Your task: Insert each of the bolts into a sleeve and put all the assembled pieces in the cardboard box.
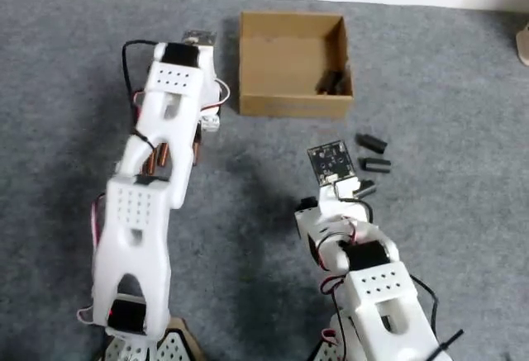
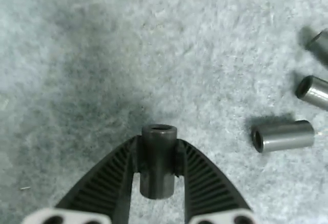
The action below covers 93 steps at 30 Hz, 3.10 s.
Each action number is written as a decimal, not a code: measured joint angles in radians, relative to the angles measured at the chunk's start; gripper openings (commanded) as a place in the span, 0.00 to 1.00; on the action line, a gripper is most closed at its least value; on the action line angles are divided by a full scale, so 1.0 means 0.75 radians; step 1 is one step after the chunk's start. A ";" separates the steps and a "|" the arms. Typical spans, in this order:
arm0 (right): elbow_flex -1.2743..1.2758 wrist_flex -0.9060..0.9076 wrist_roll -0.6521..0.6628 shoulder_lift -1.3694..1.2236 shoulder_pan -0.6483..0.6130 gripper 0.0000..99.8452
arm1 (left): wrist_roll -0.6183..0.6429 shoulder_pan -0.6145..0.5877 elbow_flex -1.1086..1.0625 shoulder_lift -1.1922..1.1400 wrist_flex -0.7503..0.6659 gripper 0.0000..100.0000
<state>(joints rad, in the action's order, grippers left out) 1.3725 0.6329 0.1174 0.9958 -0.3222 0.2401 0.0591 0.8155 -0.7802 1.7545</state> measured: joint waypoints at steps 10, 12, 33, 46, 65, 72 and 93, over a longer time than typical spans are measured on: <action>0.000 0.000 0.000 0.008 0.000 0.00 | 0.000 0.006 -0.667 0.575 -0.223 0.01; 0.000 0.000 0.000 0.008 0.000 0.00 | 0.000 0.006 -0.808 0.681 -0.321 0.01; 0.080 -0.248 0.000 0.014 -0.325 0.00 | 0.000 0.178 -1.524 1.197 -0.964 0.01; 0.192 -0.577 0.000 0.016 -0.309 0.00 | 0.000 0.235 -2.056 1.847 -1.448 0.01; 0.389 -1.207 -0.002 0.020 -0.274 0.00 | 0.256 0.329 -2.119 1.886 -1.718 0.01; 0.391 -1.569 -0.006 0.016 -0.254 0.00 | 0.264 0.417 -2.119 1.886 -1.743 0.01; 0.393 -1.557 -0.006 0.016 -0.250 0.00 | 0.266 0.434 -2.119 2.089 -1.831 0.01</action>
<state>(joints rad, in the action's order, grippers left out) 1.6671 -0.5347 0.1128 1.0081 -0.5094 0.4396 0.3844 -0.7741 0.7864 0.3813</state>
